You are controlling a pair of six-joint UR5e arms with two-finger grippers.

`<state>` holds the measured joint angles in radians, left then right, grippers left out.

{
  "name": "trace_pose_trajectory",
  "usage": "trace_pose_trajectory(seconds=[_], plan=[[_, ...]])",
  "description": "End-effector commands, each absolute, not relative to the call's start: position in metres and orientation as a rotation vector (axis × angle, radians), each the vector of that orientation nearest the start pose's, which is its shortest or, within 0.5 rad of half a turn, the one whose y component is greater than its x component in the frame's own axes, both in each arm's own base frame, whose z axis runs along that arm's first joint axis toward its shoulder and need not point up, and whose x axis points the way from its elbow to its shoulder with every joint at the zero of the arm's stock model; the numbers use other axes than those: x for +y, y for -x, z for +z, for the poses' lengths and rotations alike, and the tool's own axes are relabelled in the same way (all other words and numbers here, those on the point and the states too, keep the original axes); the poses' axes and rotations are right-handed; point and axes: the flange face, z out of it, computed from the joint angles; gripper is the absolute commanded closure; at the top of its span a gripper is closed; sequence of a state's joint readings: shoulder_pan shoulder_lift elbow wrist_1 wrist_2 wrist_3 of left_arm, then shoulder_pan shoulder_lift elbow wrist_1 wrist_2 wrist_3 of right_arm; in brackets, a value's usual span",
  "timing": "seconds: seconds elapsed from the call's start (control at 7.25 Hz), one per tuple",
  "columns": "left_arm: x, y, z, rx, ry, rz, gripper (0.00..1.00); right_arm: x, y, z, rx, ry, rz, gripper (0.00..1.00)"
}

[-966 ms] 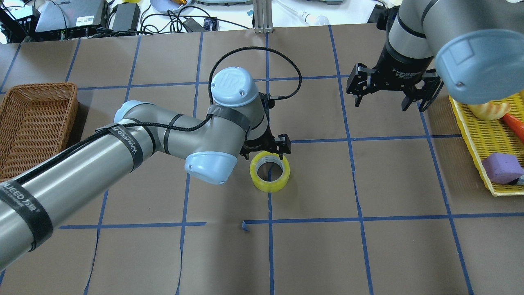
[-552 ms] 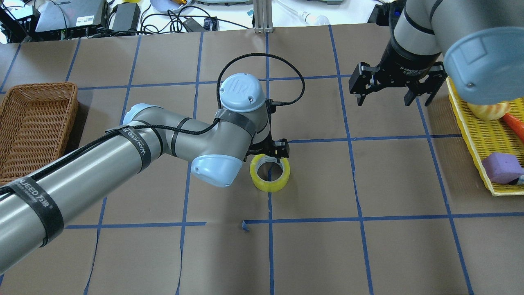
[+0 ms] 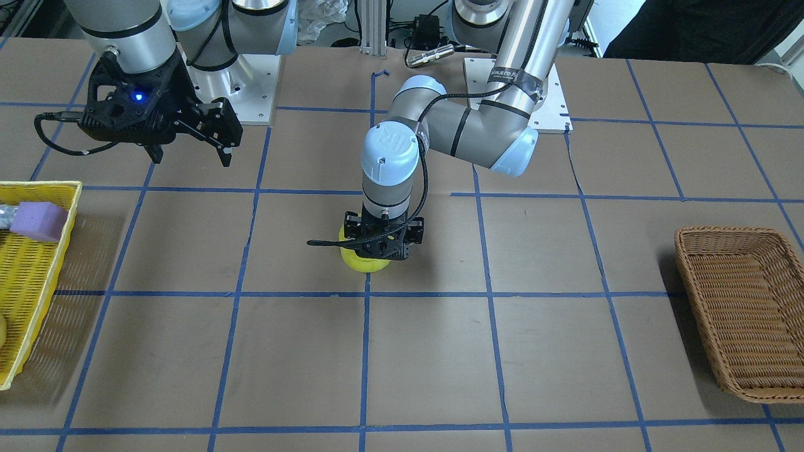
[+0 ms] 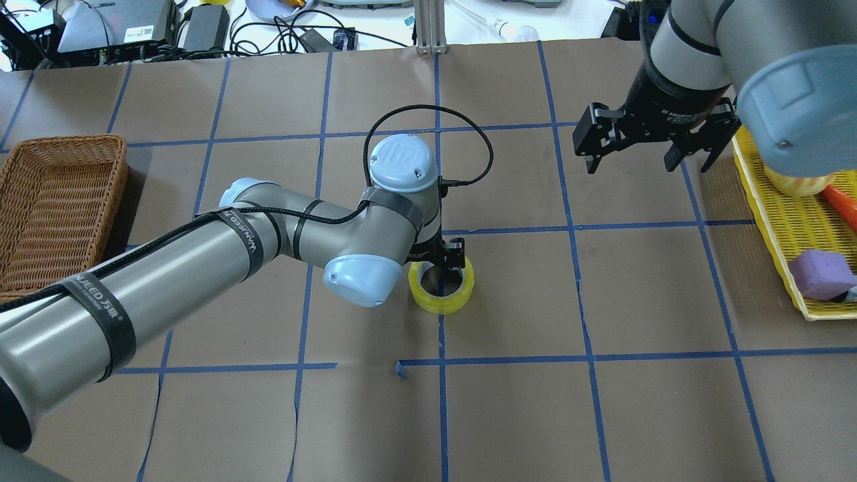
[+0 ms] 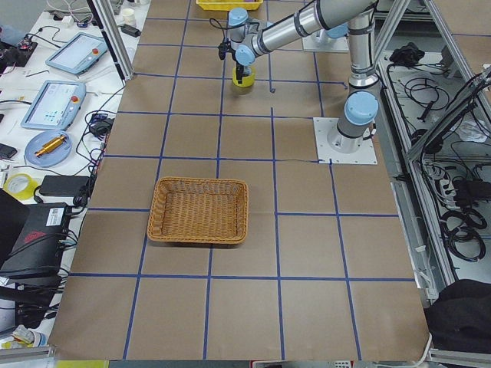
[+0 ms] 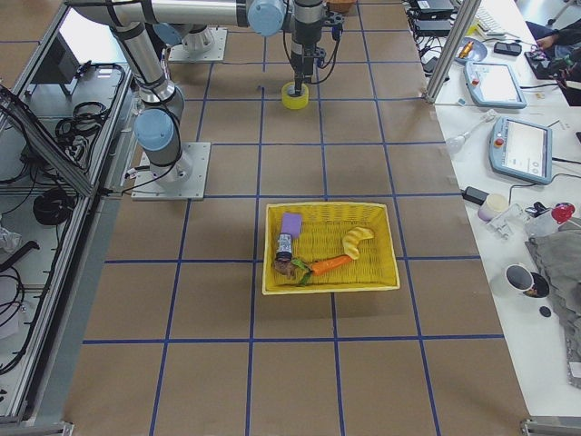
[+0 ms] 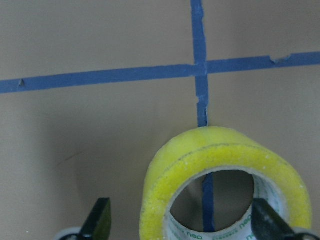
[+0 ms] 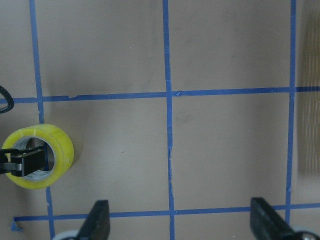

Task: Transfer tape with both arms
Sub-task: 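Grasp the tape roll rim with the left gripper and lift it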

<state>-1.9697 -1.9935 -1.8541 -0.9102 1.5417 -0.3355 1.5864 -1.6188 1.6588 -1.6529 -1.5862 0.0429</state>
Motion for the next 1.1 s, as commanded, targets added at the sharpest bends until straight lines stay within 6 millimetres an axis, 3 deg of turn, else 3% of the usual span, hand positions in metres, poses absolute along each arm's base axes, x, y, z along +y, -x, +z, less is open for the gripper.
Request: trace_pose_trajectory(seconds=[0.0,0.28,0.41,0.55,0.69,0.83,0.97], plan=[[-0.471,0.346,0.185,3.144,-0.079,0.099,1.00,-0.471,-0.139,0.479,3.157,-0.044,-0.076,0.00],[-0.477,0.337,0.199,3.155,-0.021,0.061,1.00,-0.470,-0.138,0.479,3.171,-0.045,-0.077,0.00],[-0.494,0.313,0.208,3.164,0.034,0.036,1.00,-0.469,-0.138,0.480,3.169,-0.047,-0.077,0.00],[-0.508,0.285,0.211,3.162,0.041,0.033,1.00,-0.469,-0.138,0.480,3.169,-0.047,-0.079,0.00],[-0.526,0.259,0.236,3.171,-0.044,-0.039,1.00,-0.470,-0.139,0.481,3.169,-0.045,-0.084,0.00],[-0.549,0.216,0.262,3.181,-0.029,-0.101,1.00,-0.470,-0.139,0.482,3.167,-0.045,-0.091,0.00],[-0.567,0.159,0.277,3.168,-0.079,-0.109,1.00,-0.469,-0.139,0.482,3.169,-0.045,-0.091,0.00]])
